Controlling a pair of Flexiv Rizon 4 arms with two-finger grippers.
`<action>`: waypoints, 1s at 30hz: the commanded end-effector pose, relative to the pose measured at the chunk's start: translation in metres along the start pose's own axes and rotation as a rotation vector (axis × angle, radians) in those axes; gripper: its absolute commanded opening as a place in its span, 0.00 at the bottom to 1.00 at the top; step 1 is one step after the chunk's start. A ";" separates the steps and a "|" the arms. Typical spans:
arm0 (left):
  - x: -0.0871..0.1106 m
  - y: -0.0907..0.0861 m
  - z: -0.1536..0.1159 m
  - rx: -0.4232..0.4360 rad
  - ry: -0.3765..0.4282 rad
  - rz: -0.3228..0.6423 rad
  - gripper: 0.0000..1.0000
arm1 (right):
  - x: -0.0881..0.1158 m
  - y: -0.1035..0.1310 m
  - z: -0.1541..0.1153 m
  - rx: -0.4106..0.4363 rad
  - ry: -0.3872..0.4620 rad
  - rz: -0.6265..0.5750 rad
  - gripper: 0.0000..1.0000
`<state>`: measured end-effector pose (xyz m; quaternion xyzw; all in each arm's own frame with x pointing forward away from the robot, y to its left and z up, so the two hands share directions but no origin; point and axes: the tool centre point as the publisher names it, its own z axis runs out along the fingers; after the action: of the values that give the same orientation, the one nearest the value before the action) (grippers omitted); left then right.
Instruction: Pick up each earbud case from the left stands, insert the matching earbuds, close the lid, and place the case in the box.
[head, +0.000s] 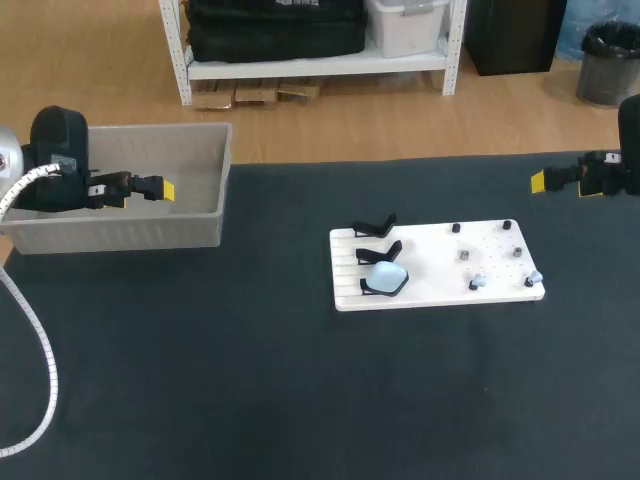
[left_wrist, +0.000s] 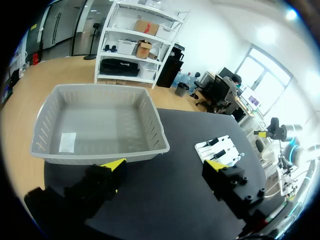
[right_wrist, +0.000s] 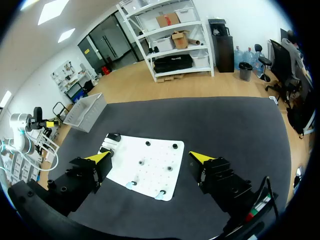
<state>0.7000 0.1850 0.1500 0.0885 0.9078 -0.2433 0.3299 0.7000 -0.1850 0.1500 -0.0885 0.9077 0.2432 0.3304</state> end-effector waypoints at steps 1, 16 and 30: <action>0.000 0.000 0.000 0.000 0.000 0.000 1.00 | 0.000 0.000 0.000 0.000 0.000 0.000 1.00; -0.039 -0.011 0.005 0.234 0.038 0.406 1.00 | 0.000 0.000 0.000 0.000 0.000 0.000 1.00; -0.028 -0.062 0.032 0.431 0.152 0.772 1.00 | 0.000 0.000 0.000 0.000 0.000 0.000 1.00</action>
<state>0.7136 0.1224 0.1738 0.4708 0.7795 -0.2572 0.3235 0.7000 -0.1850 0.1500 -0.0885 0.9077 0.2432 0.3304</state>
